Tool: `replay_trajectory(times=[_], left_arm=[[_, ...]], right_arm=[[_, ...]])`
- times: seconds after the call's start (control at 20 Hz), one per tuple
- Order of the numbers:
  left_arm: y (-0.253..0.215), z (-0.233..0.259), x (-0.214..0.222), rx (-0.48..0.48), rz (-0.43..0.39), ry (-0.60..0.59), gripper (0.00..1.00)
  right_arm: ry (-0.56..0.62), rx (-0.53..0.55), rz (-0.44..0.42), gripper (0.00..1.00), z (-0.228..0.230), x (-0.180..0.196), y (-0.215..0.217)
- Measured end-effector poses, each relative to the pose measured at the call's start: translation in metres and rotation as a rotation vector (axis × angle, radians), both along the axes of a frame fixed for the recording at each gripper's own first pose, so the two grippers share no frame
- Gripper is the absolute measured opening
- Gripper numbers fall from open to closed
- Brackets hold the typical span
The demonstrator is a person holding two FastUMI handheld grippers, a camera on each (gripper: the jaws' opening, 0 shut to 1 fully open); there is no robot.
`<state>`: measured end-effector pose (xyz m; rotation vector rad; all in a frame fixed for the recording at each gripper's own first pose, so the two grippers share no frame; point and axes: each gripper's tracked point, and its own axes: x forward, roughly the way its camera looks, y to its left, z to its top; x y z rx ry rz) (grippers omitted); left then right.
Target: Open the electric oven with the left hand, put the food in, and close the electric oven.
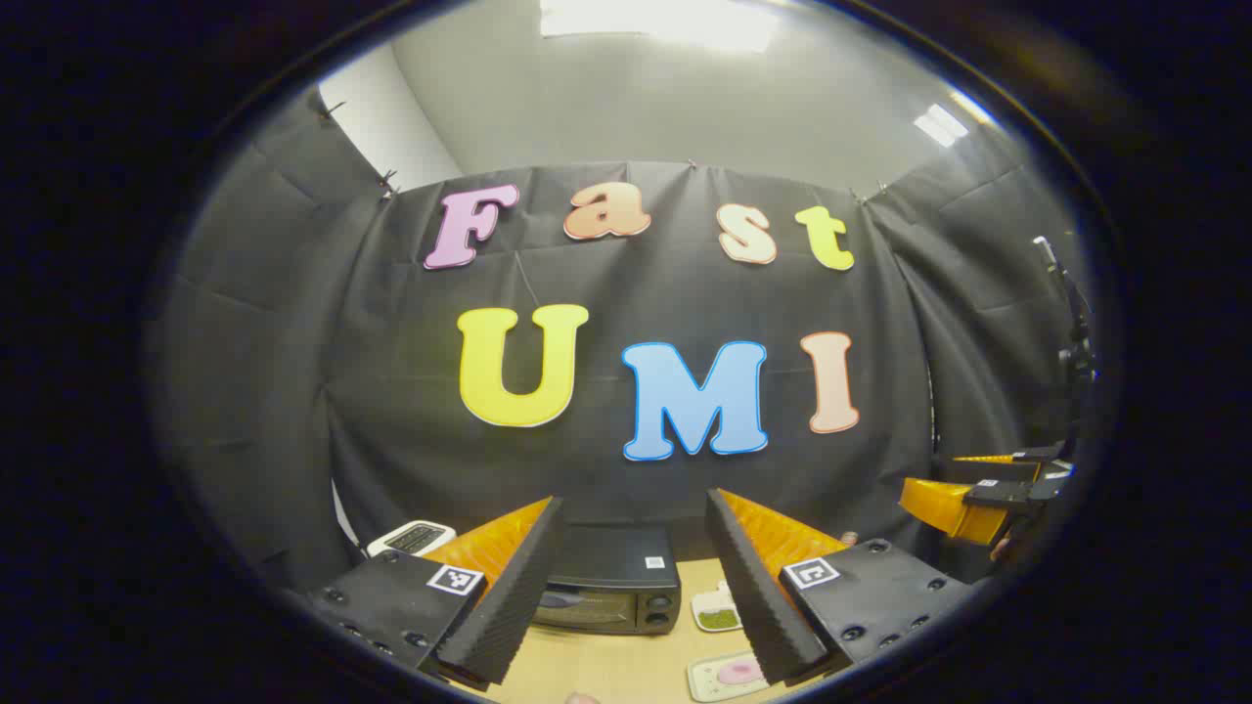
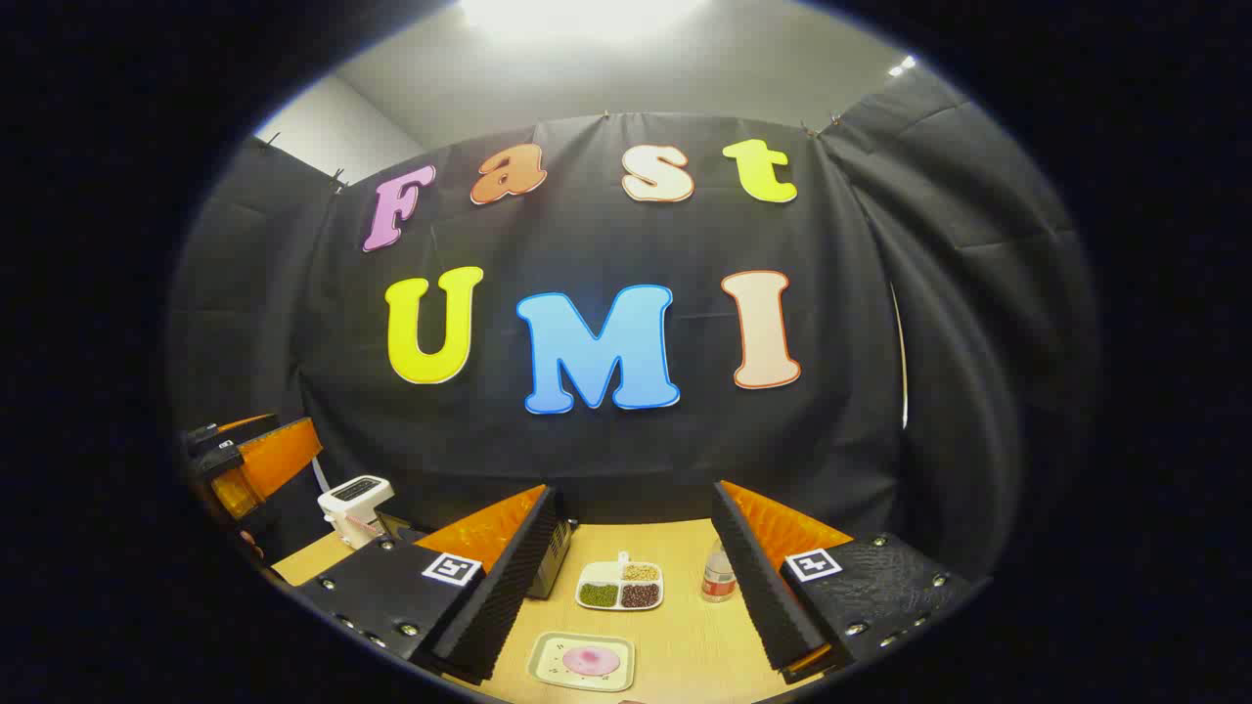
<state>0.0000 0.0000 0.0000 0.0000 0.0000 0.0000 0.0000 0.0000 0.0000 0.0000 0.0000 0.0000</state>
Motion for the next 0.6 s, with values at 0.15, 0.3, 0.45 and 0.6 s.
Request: replay_trajectory(times=[0.15, 0.3, 0.45, 0.6], left_arm=[[0.005, 0.0, 0.01, -0.011, -0.039, -0.002, 1.0], [0.014, -0.001, 0.018, -0.01, -0.057, -0.007, 1.0], [0.021, -0.006, 0.027, -0.021, -0.064, 0.006, 0.95], [0.029, -0.01, 0.031, -0.023, -0.064, 0.009, 0.96]], right_arm=[[-0.018, 0.012, -0.023, 0.97, 0.007, 0.005, 0.006], [-0.033, 0.001, -0.042, 0.97, 0.013, 0.011, 0.013], [-0.034, 0.002, -0.058, 0.97, 0.012, 0.016, 0.018], [-0.037, -0.002, -0.067, 0.97, 0.012, 0.017, 0.021]])
